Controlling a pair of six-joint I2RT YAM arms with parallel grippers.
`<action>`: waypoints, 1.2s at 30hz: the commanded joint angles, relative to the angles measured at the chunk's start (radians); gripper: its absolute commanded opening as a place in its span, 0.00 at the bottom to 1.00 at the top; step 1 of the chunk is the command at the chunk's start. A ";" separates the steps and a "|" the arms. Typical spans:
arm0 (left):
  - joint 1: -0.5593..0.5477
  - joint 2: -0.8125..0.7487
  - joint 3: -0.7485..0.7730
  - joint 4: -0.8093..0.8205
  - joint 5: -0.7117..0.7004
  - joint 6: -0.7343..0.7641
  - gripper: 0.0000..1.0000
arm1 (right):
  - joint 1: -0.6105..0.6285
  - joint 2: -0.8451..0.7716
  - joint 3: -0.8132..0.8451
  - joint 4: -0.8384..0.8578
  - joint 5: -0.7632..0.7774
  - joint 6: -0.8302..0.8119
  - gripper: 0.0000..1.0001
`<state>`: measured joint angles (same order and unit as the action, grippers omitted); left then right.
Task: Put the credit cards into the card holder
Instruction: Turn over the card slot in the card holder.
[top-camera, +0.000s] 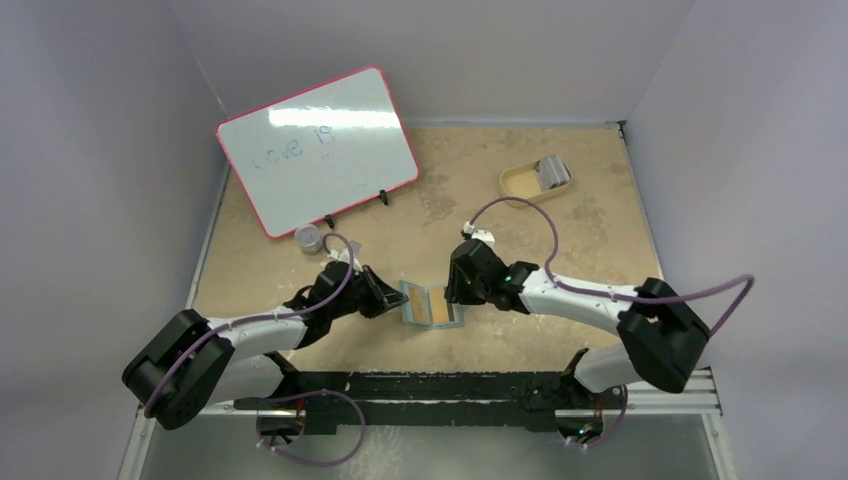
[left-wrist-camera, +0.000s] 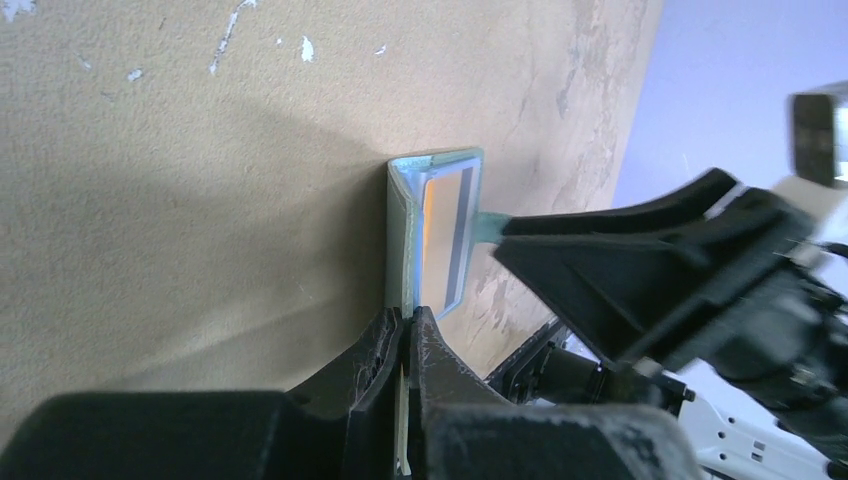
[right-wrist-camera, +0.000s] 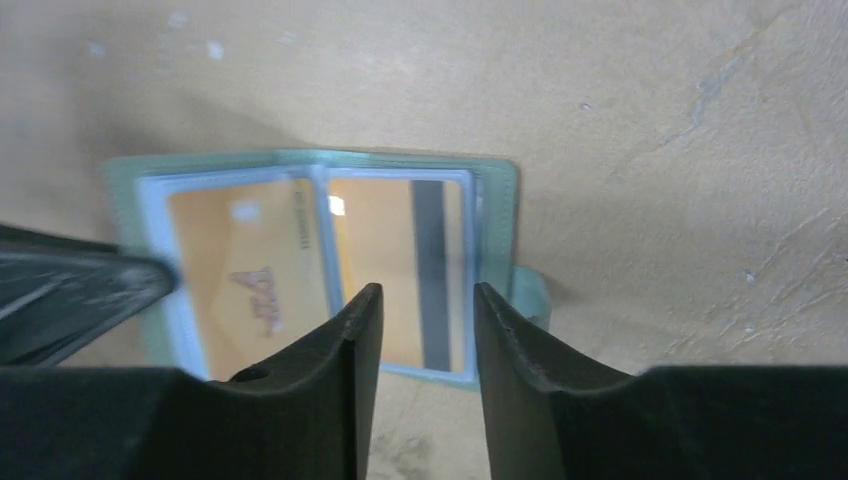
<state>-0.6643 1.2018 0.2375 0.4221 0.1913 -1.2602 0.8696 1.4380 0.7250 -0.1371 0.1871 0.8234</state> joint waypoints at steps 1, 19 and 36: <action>-0.005 -0.030 0.043 -0.027 -0.015 0.039 0.00 | 0.005 -0.122 0.033 0.010 -0.048 -0.033 0.45; -0.009 -0.031 0.059 -0.052 -0.011 0.052 0.00 | 0.139 0.026 0.104 0.136 -0.111 0.016 0.63; -0.009 -0.053 0.067 -0.076 -0.007 0.056 0.00 | 0.164 0.124 0.181 -0.008 0.020 0.023 0.62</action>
<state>-0.6689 1.1770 0.2604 0.3267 0.1791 -1.2278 1.0275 1.5608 0.8631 -0.0711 0.1242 0.8364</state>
